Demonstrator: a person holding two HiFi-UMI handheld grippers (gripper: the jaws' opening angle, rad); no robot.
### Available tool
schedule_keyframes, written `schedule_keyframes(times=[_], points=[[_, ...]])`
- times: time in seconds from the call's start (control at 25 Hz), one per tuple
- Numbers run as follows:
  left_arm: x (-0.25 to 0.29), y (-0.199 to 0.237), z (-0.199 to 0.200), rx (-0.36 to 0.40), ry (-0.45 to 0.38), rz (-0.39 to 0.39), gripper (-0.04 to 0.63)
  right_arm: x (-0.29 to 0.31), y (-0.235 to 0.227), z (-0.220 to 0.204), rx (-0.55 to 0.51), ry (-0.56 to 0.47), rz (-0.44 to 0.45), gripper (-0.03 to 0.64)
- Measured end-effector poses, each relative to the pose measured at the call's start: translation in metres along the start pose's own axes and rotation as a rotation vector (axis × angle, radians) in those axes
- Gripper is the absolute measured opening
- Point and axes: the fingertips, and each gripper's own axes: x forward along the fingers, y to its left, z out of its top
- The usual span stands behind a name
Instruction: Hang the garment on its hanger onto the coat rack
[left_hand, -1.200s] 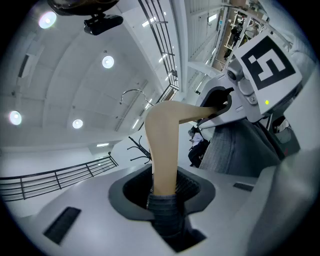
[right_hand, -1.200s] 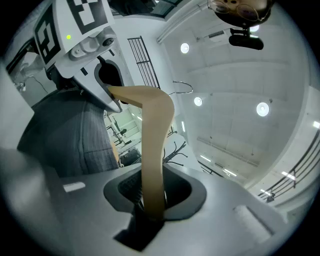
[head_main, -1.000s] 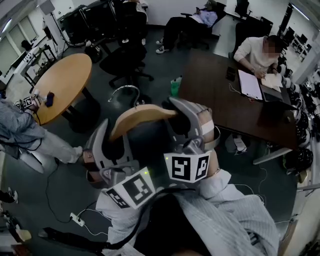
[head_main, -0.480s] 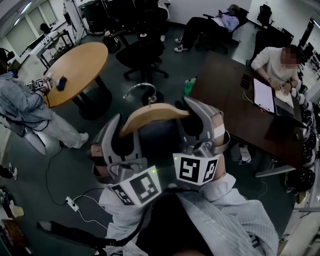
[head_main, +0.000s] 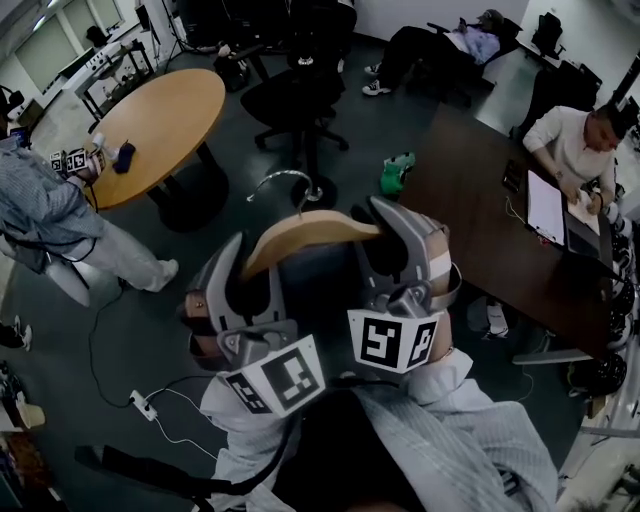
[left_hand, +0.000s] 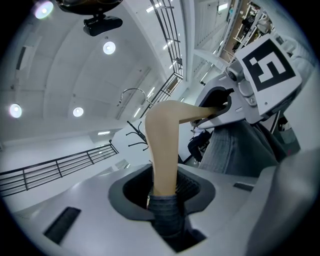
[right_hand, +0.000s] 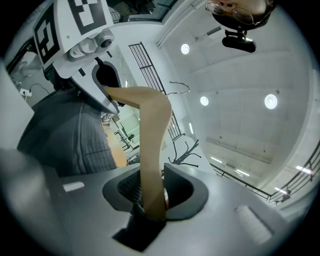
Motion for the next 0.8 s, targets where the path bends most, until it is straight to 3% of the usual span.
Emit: schedule_keyframes(times=[0.44,0.8], points=[[0.158,0.075,-0.056,0.030,-0.154,-0.087,0.107,0.163,0.007,0.005,-0.007,0.118,-0.143,0.096],[0.293,0.069,-0.091,0.015,-0.198,-0.166,0.107,0.279,0.014,-0.052,-0.009,0.206,-0.167,0.097]])
